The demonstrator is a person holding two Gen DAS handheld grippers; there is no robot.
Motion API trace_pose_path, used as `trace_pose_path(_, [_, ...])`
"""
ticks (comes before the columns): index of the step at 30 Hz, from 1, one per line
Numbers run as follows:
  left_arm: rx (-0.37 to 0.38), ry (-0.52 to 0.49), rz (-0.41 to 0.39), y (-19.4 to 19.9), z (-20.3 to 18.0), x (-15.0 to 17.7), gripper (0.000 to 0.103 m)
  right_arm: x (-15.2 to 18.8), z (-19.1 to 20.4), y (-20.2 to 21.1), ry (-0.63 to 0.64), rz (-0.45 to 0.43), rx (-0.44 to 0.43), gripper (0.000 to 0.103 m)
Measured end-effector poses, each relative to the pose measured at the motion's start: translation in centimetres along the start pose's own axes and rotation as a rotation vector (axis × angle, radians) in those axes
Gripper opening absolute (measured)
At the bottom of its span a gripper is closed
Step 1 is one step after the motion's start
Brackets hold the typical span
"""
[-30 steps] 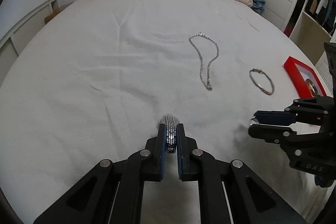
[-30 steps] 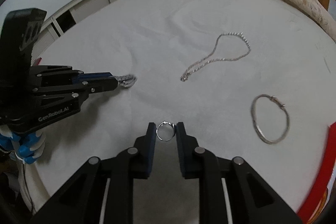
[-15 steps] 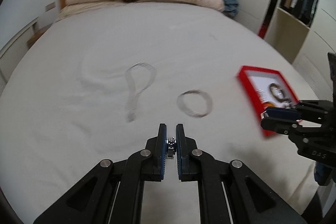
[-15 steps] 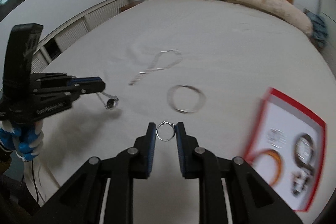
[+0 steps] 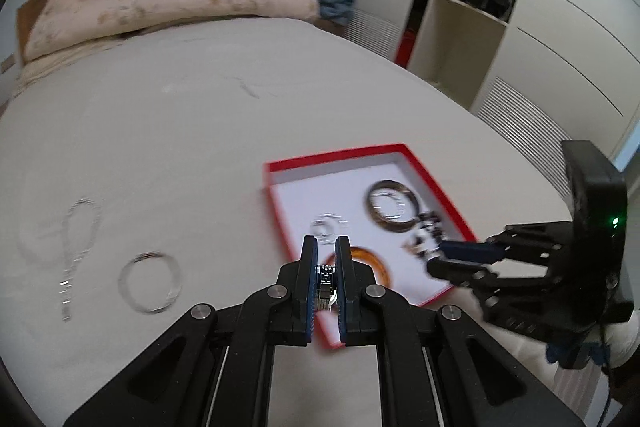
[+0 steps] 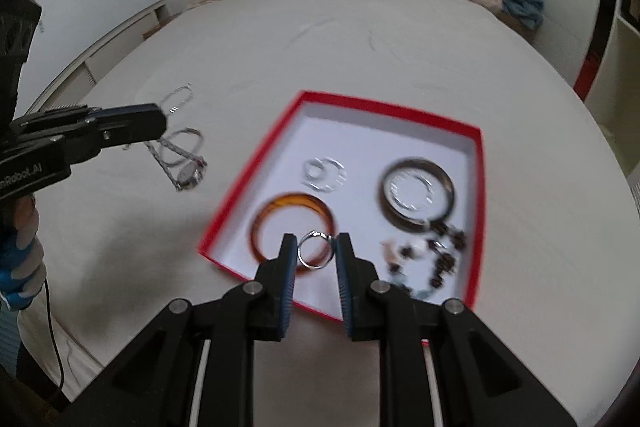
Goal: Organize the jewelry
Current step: 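Carry the watch and ring into the red box and open both tools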
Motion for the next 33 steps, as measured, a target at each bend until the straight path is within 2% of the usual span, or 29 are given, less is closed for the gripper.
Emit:
trace_pose_path(7, [0.016, -0.031, 0.126, -6.2, -3.1, 1.9, 0.008, 1.7, -2.5, -3.2, -0.022, 0.079, -0.037, 0.018])
trace_pose_path(15, [-0.024, -0.033, 0.212, -9.3, -2.7, 4.1, 0.009, 3.2, -3.4, -4.7, -0.039, 0.136, -0.065, 0.019])
trace_pose_path(22, [-0.053, -0.011, 0.227, -9.1, -2.0, 4.3, 0.009, 3.2, -3.7, -5.3, -0.053, 0.157, -0.059, 0.019])
trace_pose_path(24, [-0.051, 0.003, 0.225, -8.8, -2.0, 4.3, 0.013, 3.2, -3.9, -5.0, -0.056, 0.157, -0.051, 0.021])
trace_pose_path(26, [-0.057, 0.009, 0.217, -8.3, -2.0, 4.1, 0.023, 2.9, -3.9, -4.8, -0.059, 0.156, -0.038, 0.026])
trace_pose_path(33, [-0.090, -0.013, 0.169, -4.8, -3.1, 3.0, 0.023, 3.2, -3.6, -1.8, -0.074, 0.118, -0.026, 0.028])
Point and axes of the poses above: each gripper's, at about its wrist camera, not at the fingertips, and y roughly against the way its jaws point, z to its left, x to its underside, the point moved 4 cm from there along -y, roughly the way its jaws point, and after that the axes turned 2 degrees about y, right-handed, at the moved point
